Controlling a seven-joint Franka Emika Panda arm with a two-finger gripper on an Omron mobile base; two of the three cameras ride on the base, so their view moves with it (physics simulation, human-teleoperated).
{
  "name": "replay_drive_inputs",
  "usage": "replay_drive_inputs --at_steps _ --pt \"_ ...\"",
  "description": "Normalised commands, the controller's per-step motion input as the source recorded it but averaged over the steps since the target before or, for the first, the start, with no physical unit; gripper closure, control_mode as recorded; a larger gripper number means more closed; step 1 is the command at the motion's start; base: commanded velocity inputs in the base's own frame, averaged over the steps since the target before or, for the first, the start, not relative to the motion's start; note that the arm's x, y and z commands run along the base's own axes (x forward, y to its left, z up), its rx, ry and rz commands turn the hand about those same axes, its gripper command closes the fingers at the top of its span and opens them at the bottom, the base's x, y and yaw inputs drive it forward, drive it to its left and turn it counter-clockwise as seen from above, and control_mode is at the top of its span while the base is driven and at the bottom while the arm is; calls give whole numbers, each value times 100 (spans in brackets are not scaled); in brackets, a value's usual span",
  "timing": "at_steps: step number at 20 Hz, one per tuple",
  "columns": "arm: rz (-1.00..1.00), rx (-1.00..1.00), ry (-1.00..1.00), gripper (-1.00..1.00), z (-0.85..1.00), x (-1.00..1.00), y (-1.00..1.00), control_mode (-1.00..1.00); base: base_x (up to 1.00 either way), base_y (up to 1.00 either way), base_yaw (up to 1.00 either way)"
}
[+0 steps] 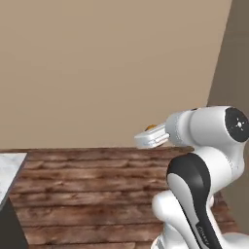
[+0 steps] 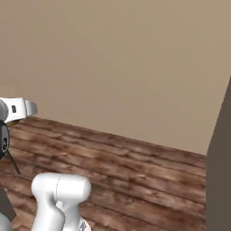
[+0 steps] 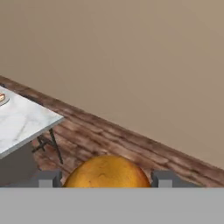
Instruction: Pick up the mango and kiwi from the fridge and place one fruit on each plate on the dining counter.
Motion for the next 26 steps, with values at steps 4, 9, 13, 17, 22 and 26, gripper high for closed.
replay_drive_inputs --at_steps 4,9,13,17,22,26 --pt "0 0 0 100 0 0 0 100 100 -11 65" --pt "0 0 0 100 0 0 0 100 100 -15 60" --pt "0 0 0 100 0 0 0 100 100 -13 61" --pt "0 0 0 100 0 0 0 100 100 -11 61" --pt "0 0 0 100 0 0 0 100 100 -22 56" --pt "0 0 0 100 0 0 0 100 100 -38 48"
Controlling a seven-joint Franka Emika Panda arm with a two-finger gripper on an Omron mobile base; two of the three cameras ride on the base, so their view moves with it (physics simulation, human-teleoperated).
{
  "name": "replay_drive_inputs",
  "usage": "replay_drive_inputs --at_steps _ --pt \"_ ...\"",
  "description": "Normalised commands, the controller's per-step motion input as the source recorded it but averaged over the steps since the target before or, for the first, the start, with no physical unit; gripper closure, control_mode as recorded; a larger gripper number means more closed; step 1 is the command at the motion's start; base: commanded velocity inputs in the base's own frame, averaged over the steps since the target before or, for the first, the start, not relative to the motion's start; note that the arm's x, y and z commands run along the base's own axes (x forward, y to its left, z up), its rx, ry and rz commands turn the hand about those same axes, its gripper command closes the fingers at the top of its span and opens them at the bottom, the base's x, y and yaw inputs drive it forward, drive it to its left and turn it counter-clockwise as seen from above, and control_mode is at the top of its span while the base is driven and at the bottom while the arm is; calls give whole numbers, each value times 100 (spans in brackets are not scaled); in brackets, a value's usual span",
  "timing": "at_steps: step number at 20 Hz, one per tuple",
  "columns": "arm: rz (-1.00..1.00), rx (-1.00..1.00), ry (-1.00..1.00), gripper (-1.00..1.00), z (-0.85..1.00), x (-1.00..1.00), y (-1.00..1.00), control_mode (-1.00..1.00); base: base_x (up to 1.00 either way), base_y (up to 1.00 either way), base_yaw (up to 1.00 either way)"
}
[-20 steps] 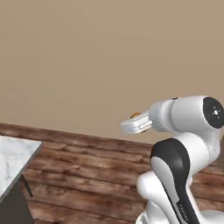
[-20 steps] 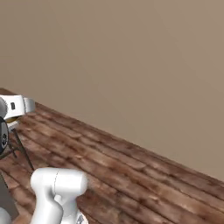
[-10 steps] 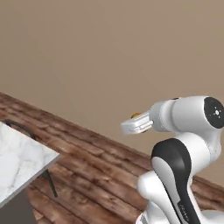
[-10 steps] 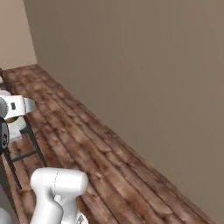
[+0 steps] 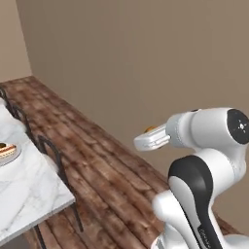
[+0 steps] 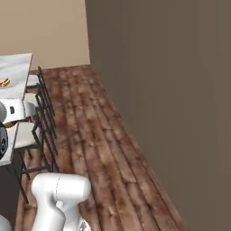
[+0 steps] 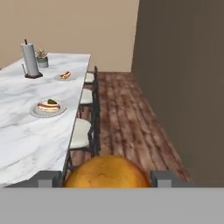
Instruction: Pick up the mango and kiwi from the fridge and place one fruit on each plate on the dining counter.
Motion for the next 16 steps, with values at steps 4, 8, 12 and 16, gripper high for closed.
replay_drive_inputs --at_steps 4,8,12,16 --pt "0 0 0 100 0 0 0 100 100 -43 44" --pt "0 0 0 100 0 0 0 100 100 -39 42" --pt "0 0 0 100 0 0 0 100 100 -38 43" --pt "0 0 0 100 0 0 0 100 100 -37 45"
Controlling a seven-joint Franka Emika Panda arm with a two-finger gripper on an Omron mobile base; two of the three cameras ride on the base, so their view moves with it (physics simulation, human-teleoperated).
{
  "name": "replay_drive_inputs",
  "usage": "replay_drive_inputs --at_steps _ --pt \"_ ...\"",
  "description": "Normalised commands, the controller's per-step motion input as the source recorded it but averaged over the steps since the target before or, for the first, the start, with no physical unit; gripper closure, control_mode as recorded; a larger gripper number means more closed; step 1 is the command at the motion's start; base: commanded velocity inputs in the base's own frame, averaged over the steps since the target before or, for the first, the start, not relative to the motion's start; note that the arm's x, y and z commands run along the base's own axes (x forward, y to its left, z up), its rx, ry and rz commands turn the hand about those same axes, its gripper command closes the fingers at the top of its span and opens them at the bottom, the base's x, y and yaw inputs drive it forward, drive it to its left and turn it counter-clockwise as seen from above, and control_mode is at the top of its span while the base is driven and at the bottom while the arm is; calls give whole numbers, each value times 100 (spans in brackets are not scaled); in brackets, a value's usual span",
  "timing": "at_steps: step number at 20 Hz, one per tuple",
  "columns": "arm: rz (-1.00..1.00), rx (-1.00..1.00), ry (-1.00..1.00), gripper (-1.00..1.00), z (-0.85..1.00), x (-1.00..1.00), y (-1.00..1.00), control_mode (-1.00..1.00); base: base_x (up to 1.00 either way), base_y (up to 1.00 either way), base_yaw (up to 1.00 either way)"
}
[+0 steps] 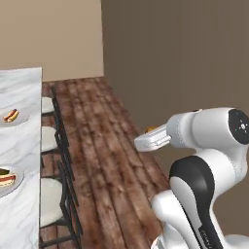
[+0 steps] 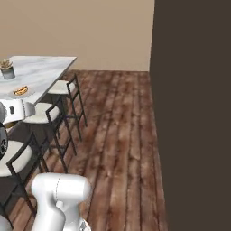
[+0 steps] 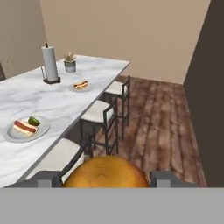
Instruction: Pick up the mango and kiwi from the fridge and place one fruit on each plate on the dining counter.
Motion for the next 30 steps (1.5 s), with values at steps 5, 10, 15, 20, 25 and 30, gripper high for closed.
replay_drive_inputs --at_steps 5,10,15,20,25,30 --pt "0 0 0 100 0 0 0 100 100 -41 46" --pt "0 0 0 100 0 0 0 100 100 -45 47" --pt "0 0 0 100 0 0 0 100 85 -50 51" --pt "0 0 0 100 0 0 0 100 58 -51 56" --pt "0 0 0 100 0 0 0 100 43 -51 59" --pt "0 0 0 100 0 0 0 100 34 -55 60"
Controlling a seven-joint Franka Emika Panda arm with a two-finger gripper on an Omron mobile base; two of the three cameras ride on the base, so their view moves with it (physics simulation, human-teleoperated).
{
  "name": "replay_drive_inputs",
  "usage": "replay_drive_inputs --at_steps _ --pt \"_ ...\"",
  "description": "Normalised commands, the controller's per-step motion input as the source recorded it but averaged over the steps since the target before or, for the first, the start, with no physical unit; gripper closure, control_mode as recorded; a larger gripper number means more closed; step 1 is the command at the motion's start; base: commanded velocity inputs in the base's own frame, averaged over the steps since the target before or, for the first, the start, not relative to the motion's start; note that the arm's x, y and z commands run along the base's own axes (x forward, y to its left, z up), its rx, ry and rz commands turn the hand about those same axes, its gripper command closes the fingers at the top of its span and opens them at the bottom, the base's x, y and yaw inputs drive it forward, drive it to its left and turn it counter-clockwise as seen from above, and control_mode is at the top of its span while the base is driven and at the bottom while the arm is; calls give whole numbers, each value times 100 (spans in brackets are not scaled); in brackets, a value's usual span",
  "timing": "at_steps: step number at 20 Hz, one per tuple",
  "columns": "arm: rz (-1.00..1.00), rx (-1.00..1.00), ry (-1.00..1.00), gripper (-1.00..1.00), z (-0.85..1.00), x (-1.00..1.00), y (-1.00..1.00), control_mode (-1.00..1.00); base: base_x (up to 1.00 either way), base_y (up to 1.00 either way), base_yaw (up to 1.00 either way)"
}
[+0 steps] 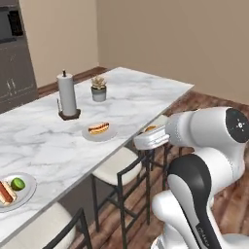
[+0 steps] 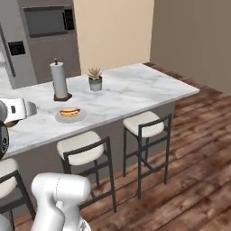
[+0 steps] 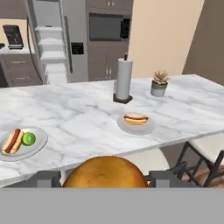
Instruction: Pick up the mango and kiwi from the fridge and place one fruit on each plate on the dining counter.
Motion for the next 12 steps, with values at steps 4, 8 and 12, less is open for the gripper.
replay_drive_inputs --at_steps 4,8,12 --pt "0 0 0 100 0 0 0 100 24 -64 57" --pt "0 0 0 100 0 0 0 100 14 -67 56" --pt "0 0 0 100 0 0 0 100 7 -70 54"
